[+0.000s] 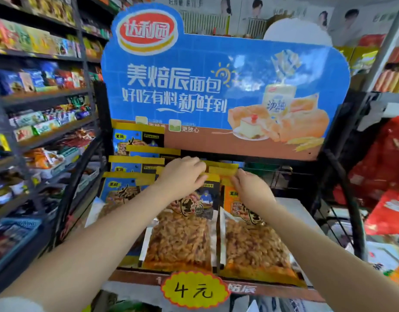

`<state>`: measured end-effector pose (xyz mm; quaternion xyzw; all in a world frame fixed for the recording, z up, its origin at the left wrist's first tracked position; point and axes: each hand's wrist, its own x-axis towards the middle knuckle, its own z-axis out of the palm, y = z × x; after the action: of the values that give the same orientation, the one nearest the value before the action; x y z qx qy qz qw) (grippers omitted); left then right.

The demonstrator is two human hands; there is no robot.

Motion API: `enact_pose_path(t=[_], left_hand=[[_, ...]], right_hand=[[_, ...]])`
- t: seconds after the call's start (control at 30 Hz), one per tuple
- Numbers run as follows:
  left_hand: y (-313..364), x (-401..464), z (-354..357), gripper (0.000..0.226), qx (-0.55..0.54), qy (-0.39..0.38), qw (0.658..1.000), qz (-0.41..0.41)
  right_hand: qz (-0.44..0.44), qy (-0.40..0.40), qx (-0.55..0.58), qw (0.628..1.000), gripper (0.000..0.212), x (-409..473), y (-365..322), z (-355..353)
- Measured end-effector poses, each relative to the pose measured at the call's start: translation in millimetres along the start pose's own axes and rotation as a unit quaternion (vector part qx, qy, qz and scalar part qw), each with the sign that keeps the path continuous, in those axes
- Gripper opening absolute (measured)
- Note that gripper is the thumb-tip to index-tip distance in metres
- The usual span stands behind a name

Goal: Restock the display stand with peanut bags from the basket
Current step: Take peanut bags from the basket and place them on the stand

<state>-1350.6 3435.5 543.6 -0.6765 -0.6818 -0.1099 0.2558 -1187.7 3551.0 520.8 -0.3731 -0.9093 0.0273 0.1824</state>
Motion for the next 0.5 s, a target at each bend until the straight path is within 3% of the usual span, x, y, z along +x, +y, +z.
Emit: enact_pose_path(t=[0.13, 0.37, 0.5], left_hand=[[-4, -30, 0, 0.036, -0.021, -0.006, 1.000, -0.008], [28, -87, -22, 0.021, -0.062, 0.092, 0.990, 0.081], [77, -106, -22, 0.030, -0.153, 0.083, 0.970, 0.167]], right_hand=[[-0.036, 0.017, -0.118, 0.992, 0.037, -11, -1, 19], [-0.008, 0.156, 0.006, 0.988, 0.030, -70, -12, -20], [0.053, 0.188, 0.037, 0.980, 0.024, -150, -10, -29]])
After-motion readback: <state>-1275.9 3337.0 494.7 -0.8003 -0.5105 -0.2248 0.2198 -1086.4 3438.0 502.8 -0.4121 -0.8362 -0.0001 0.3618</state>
